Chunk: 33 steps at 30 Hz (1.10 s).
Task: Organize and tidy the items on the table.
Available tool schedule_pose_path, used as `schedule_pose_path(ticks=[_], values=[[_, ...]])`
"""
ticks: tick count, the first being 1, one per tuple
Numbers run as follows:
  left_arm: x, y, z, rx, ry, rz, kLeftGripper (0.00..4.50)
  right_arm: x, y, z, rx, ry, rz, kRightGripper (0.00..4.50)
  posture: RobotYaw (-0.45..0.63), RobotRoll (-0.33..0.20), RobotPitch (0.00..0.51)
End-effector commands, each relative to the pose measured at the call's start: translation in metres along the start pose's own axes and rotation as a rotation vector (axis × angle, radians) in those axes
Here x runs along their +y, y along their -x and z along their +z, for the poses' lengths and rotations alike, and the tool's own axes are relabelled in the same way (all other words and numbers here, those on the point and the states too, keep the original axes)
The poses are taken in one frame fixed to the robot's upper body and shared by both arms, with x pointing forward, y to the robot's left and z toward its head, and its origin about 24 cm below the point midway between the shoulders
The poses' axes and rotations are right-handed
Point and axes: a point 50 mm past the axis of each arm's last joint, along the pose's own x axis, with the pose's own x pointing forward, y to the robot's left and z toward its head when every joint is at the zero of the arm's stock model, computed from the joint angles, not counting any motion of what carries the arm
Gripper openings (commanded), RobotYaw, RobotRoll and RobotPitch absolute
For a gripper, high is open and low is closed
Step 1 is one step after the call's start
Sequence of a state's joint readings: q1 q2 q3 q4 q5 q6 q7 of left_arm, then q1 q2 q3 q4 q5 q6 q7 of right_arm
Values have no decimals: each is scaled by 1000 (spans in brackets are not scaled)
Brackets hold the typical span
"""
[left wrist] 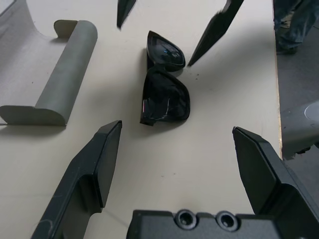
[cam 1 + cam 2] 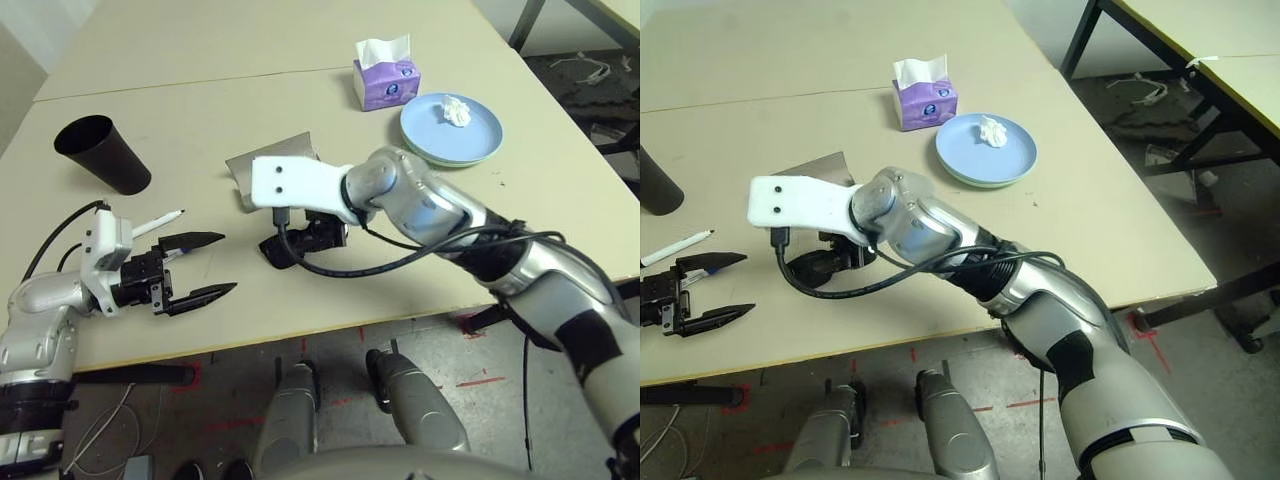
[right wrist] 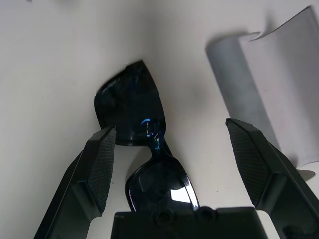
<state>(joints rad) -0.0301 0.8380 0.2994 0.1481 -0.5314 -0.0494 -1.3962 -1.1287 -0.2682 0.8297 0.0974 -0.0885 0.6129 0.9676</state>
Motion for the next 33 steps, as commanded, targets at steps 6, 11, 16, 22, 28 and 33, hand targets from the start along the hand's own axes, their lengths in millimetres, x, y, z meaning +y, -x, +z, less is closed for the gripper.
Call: schedule_pose_path(ticks=[6, 11, 16, 22, 28, 33], values=[[-5, 0, -2, -6, 7, 14, 4500, 7, -11, -10, 50, 102, 56, 4475, -132, 0, 227], [-6, -2, -3, -9, 10, 14, 4500, 7, -12, -16, 83, 132, 67, 4475, -127, 0, 227], [-7, -3, -3, -13, 9, 14, 4500, 8, -12, -18, 93, 142, 70, 4475, -128, 0, 229], [-6, -3, -3, -14, 9, 17, 4500, 11, -15, -18, 91, 143, 87, 4475, -126, 0, 232], [-7, -4, -5, -13, 12, 19, 4500, 15, -16, -16, 83, 142, 106, 4475, -124, 0, 230], [-9, -4, -5, -15, 15, 22, 4500, 17, -17, -18, 93, 143, 110, 4089, -121, 0, 231]])
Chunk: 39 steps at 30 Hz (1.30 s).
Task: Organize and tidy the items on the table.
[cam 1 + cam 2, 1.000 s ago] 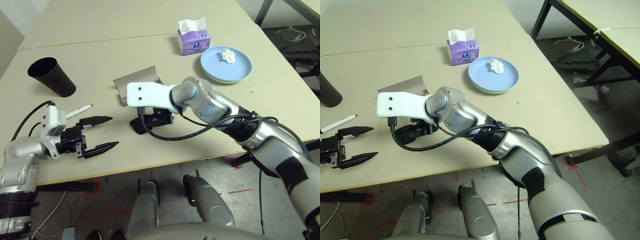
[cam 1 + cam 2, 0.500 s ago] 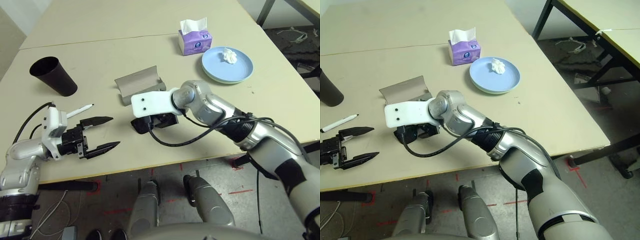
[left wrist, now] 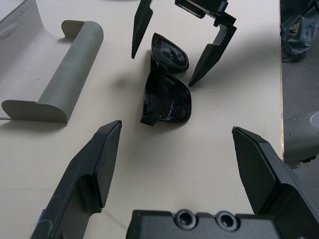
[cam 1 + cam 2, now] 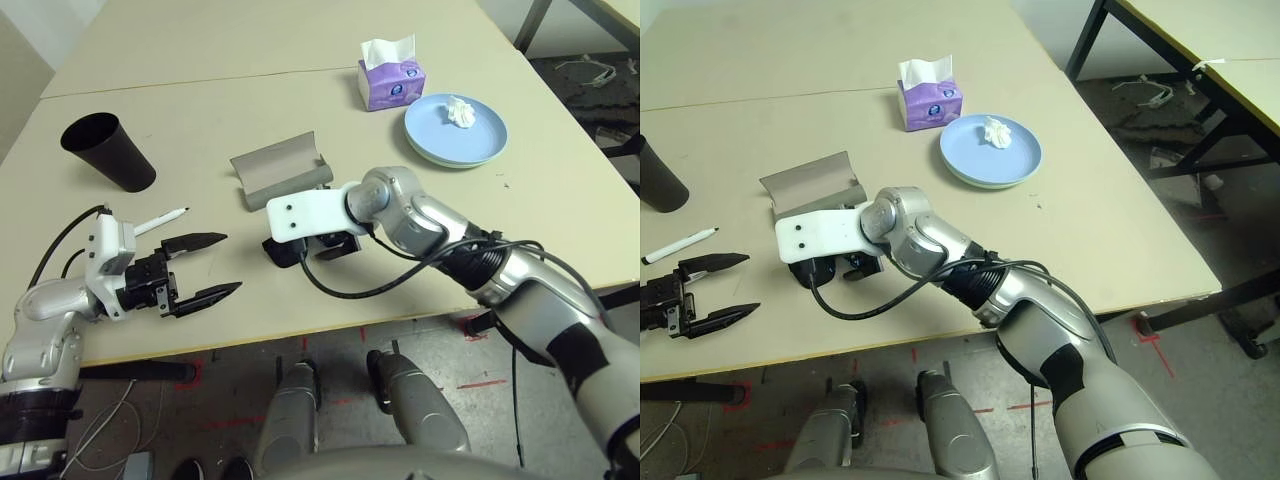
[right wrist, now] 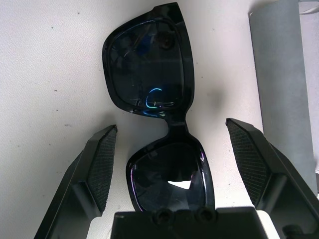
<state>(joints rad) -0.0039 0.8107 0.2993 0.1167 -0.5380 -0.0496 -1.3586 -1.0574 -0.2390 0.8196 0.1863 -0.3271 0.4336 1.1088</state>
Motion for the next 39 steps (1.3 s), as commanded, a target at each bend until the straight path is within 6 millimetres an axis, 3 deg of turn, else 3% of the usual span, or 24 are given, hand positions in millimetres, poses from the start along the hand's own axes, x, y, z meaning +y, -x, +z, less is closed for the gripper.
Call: schedule_pose_path(ticks=[1, 11, 22, 30, 39], values=[[-4, 0, -2, 6, 4, -1, 4500, 7, -5, 2, -6, 11, 31, 3915, -121, 0, 231], [-2, -6, 5, -34, -5, 12, 4500, 11, -1, 3, -17, 7, 68, 405, -118, 0, 230], [-3, -4, 2, -32, 8, 29, 4500, 8, 7, 3, 5, 52, 76, 276, -120, 0, 225], [5, 4, -3, -35, 43, 153, 4500, -45, 32, 28, -60, 165, -169, 165, -121, 0, 220], [5, 9, -6, -41, 90, 230, 4500, -70, 22, 35, -95, 204, -302, 164, -105, 0, 216]])
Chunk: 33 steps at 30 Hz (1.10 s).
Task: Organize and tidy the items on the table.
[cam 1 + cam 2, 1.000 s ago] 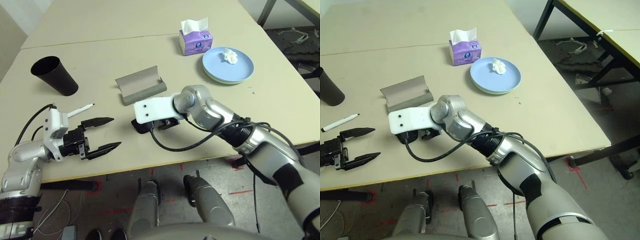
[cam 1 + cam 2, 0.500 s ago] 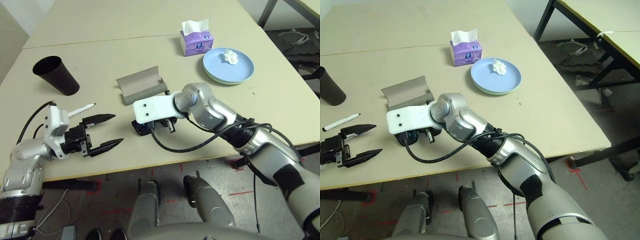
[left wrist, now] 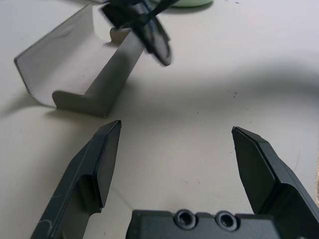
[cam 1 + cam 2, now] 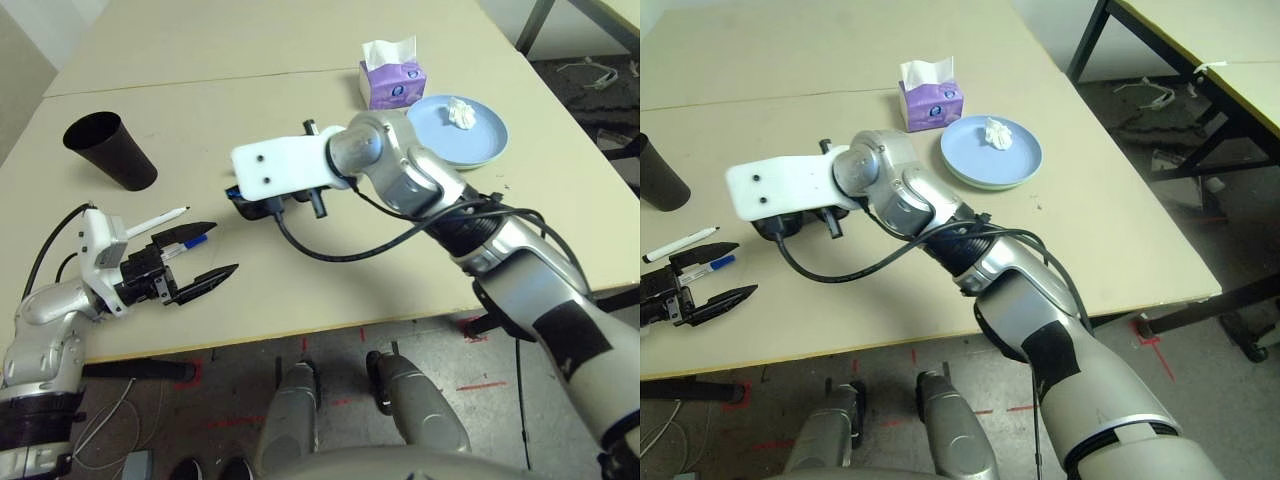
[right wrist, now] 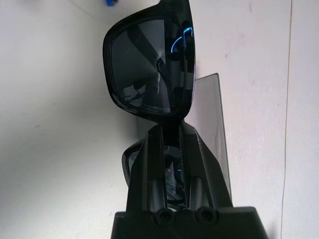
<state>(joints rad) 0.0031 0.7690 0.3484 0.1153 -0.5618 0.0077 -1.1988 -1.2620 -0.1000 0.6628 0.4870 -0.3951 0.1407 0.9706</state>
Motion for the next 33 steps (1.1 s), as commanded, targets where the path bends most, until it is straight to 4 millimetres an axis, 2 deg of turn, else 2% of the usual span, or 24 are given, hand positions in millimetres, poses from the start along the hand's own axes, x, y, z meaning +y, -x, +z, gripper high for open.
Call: schedule_pose_path(ticks=[1, 18, 26, 33], values=[[0, 5, -2, 14, 25, 32, 4500, -9, -3, 4, -16, 26, -49, 164, -104, 0, 217], [0, 4, -1, -17, 69, 96, 4500, -20, -28, -9, 47, 3, -191, 164, -92, 0, 222], [-4, 3, 0, -38, 75, 99, 4500, -13, -35, -20, 83, -1, -199, 163, -87, 0, 223], [-3, 3, 3, -53, 72, 106, 4500, 1, -43, -29, 108, -3, -165, 163, -78, 0, 221]])
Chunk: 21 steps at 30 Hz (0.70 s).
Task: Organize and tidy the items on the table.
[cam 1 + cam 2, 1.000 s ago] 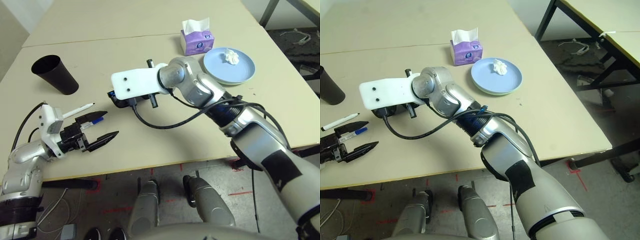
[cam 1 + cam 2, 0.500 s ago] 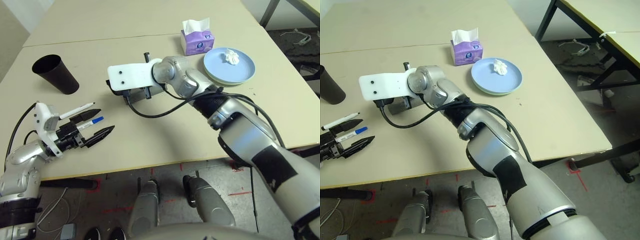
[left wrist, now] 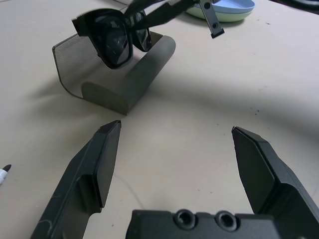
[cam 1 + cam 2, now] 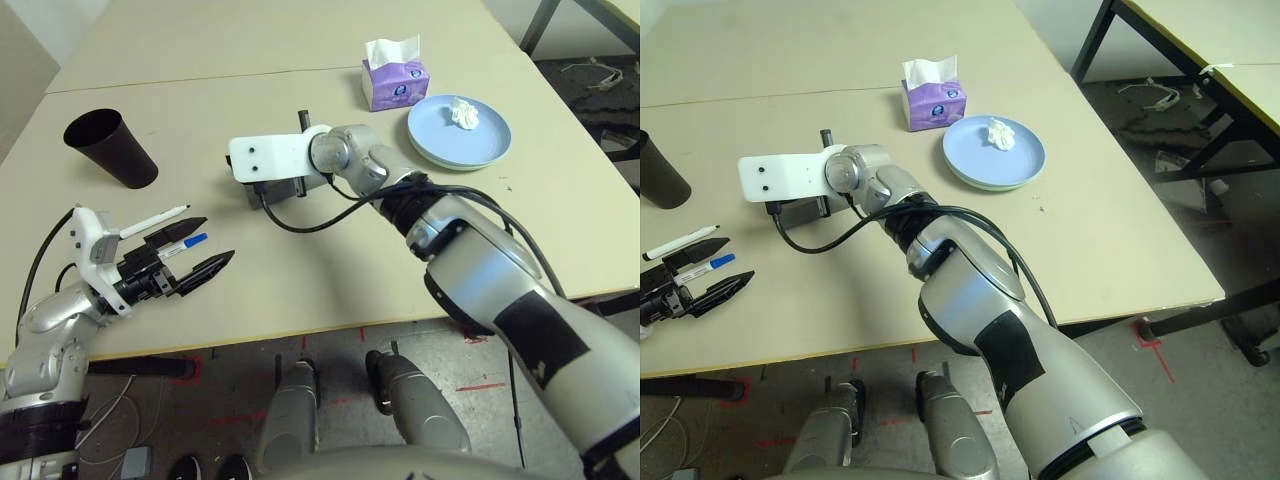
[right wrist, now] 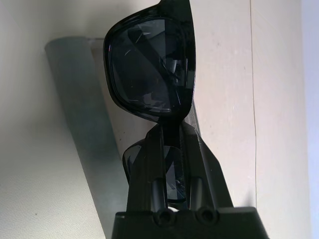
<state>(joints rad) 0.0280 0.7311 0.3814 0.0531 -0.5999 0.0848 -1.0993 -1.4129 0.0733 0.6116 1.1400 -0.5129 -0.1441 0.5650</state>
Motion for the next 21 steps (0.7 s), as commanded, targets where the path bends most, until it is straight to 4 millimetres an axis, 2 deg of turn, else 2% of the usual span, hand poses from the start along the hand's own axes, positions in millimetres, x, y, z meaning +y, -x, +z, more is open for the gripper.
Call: schedule_pose_path(ticks=[1, 5, 21], values=[[-2, 3, 3, -12, 5, 8, 4500, 10, -5, 2, -5, 12, 29, 163, -77, 0, 221], [-3, 4, 4, -17, 7, 4, 4500, 16, -8, 0, 9, 6, 42, 162, -73, 0, 223], [-6, 1, 7, -44, 7, -4, 4500, 18, -12, -4, 89, -62, 29, 151, -74, 0, 222]])
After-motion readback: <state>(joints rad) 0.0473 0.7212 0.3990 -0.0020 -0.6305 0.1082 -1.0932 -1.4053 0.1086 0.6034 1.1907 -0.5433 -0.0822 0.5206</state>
